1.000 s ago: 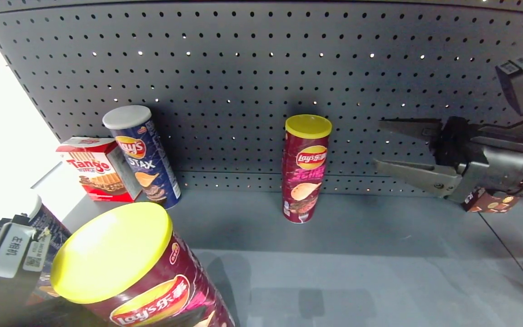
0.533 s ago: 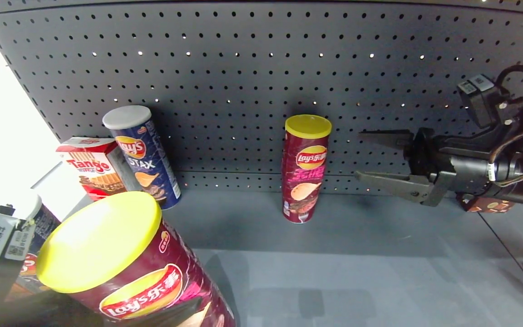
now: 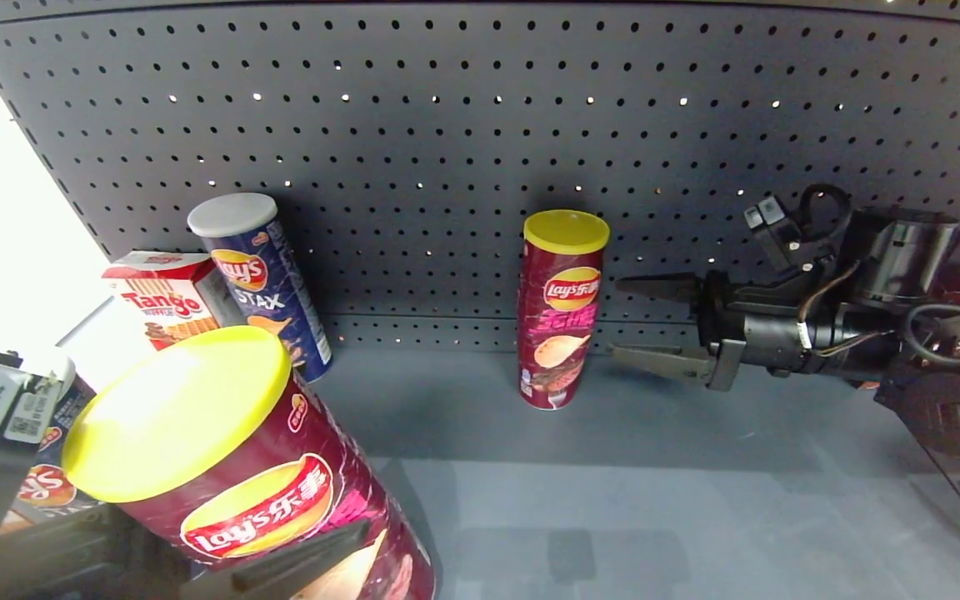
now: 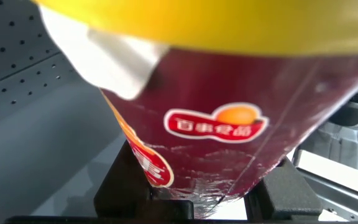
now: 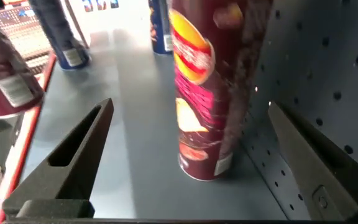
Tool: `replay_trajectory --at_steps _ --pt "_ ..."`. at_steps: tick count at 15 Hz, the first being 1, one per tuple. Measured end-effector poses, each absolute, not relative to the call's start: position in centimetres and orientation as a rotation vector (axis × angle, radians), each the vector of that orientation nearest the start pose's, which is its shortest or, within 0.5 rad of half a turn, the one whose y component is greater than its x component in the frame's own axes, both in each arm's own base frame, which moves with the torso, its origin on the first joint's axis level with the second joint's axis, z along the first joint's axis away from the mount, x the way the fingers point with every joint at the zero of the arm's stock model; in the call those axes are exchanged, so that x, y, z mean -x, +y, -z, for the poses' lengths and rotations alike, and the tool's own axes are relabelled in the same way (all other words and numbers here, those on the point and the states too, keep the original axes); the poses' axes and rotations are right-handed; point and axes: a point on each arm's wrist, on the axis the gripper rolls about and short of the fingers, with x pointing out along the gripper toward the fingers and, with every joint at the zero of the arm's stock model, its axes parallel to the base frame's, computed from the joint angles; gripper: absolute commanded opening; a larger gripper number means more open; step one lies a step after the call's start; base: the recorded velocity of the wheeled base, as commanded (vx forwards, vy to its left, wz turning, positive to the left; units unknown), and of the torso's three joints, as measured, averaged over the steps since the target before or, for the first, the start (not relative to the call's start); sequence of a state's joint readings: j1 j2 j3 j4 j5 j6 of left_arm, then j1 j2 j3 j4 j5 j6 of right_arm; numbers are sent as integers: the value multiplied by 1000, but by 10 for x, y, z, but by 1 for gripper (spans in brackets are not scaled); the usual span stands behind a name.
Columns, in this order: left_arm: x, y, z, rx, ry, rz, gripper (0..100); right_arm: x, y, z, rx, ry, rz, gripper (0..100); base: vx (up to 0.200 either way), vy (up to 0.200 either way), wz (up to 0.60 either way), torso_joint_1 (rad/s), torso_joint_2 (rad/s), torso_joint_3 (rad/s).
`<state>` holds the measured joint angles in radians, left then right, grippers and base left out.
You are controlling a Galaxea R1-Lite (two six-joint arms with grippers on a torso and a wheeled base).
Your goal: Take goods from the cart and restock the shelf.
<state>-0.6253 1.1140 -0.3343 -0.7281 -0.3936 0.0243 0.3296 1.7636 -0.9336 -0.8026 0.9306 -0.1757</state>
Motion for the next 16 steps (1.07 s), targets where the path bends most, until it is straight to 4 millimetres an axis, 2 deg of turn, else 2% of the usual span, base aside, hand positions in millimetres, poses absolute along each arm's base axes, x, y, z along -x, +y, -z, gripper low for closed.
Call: replay_trajectory --at_steps 7,16 --pt "-115 -91 -195 -27 43 1004 0 -335 134 -189 142 -77 -1262 100 0 0 0 0 0 0" --pt "-117 -89 -193 -27 51 987 0 -352 156 -167 133 -50 -1305 100 0 0 0 0 0 0"
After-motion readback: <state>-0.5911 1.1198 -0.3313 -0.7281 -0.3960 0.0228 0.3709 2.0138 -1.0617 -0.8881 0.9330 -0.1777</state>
